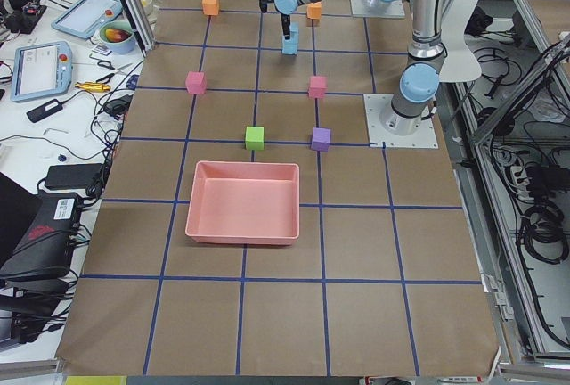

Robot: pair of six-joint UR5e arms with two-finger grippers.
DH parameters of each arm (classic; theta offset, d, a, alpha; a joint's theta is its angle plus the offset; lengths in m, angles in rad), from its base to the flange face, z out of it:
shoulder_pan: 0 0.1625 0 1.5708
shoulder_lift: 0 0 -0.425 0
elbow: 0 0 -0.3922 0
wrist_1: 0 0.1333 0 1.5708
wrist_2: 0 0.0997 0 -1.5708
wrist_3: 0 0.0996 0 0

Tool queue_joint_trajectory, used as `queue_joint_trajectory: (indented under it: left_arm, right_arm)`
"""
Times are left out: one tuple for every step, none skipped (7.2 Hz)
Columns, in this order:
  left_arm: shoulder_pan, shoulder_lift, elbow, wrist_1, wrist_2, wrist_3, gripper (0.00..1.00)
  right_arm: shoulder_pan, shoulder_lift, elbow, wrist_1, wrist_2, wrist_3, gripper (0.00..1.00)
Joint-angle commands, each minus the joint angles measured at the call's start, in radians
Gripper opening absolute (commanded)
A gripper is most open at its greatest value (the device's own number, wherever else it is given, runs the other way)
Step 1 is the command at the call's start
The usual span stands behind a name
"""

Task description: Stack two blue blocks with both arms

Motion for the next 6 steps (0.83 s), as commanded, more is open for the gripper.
queue_joint_trajectory:
  left_arm:
    - [0.038,0.060,0.046,-0.053,-0.038,0.005,1.00]
    - [0.084,0.102,0.117,-0.153,-0.046,0.020,1.00]
    - [0.131,0.141,0.255,-0.315,-0.045,0.037,1.00]
    - [0.188,0.167,0.393,-0.537,-0.022,0.171,1.00]
    - [0.263,0.196,0.458,-0.694,0.016,0.303,1.00]
    - [0.319,0.230,0.437,-0.720,0.026,0.377,1.00]
  right_arm:
    - [0.001,0.002,0.001,0.000,-0.004,-0.004,1.00]
    - [-0.002,0.002,0.001,0.000,-0.005,-0.004,1.00]
    - [0.001,0.002,0.001,0.000,-0.001,-0.004,1.00]
    - [0.000,0.002,0.001,-0.002,0.001,-0.005,1.00]
    - [0.000,0.004,0.001,-0.002,0.001,-0.005,1.00]
    - [0.000,0.005,0.001,-0.002,0.001,-0.005,1.00]
